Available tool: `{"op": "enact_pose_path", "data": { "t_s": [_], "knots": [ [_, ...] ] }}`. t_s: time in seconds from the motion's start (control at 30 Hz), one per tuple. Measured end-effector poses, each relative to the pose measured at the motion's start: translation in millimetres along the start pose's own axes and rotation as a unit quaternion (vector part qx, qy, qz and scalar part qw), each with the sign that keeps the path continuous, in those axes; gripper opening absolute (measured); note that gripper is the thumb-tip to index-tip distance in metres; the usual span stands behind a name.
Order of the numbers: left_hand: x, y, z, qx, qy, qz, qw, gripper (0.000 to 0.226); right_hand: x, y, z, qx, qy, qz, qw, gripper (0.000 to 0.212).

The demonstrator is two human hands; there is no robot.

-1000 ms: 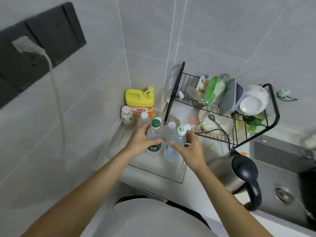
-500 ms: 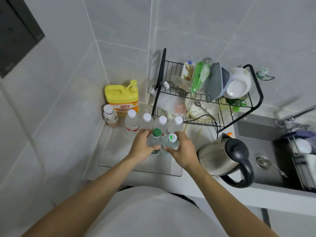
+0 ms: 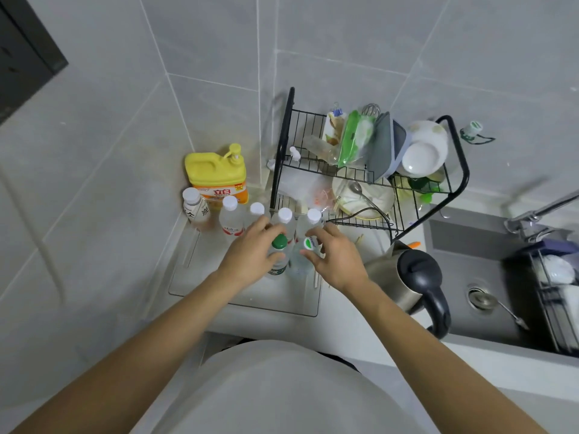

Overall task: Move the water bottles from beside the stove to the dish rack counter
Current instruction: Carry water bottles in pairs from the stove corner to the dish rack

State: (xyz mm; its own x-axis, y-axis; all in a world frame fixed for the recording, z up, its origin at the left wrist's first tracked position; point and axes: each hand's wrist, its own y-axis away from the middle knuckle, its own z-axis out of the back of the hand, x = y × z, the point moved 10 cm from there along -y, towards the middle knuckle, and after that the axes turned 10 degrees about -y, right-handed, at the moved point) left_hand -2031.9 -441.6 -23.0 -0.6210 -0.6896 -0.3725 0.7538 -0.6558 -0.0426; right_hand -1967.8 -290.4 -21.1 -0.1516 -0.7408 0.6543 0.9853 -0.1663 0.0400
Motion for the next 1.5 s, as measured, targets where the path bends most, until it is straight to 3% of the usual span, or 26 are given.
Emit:
{"op": "enact_pose_path", "data": {
  "t_s": [0.13,0.33,0.53,1.07,1.5],
  "knots": [
    [-8,-6,-1,0.067,-0.099,-0.029,0.992,0.04,0,-9,-3,0.067,0.062,-0.005,0.996,0.036],
    [-13,-11,-4,0.076,-0.104,-0.032,0.991,0.022,-1,-17,-6,0.101,0.074,-0.013,0.992,0.034],
    [-10,-14,-3,0.025,-0.107,-0.022,0.994,0.027,-7,-17,-4,0.106,0.077,-0.014,0.991,0.035],
    [-1,-24,-8,0.068,-0.049,-0.053,0.995,0.029,8,-16,-13,0.136,0.173,0.05,0.974,0.033],
    [2,-20,-9,0.098,-0.044,-0.028,0.994,0.031,1,-12,-13,0.133,0.156,0.016,0.979,0.036]
  ]
}}
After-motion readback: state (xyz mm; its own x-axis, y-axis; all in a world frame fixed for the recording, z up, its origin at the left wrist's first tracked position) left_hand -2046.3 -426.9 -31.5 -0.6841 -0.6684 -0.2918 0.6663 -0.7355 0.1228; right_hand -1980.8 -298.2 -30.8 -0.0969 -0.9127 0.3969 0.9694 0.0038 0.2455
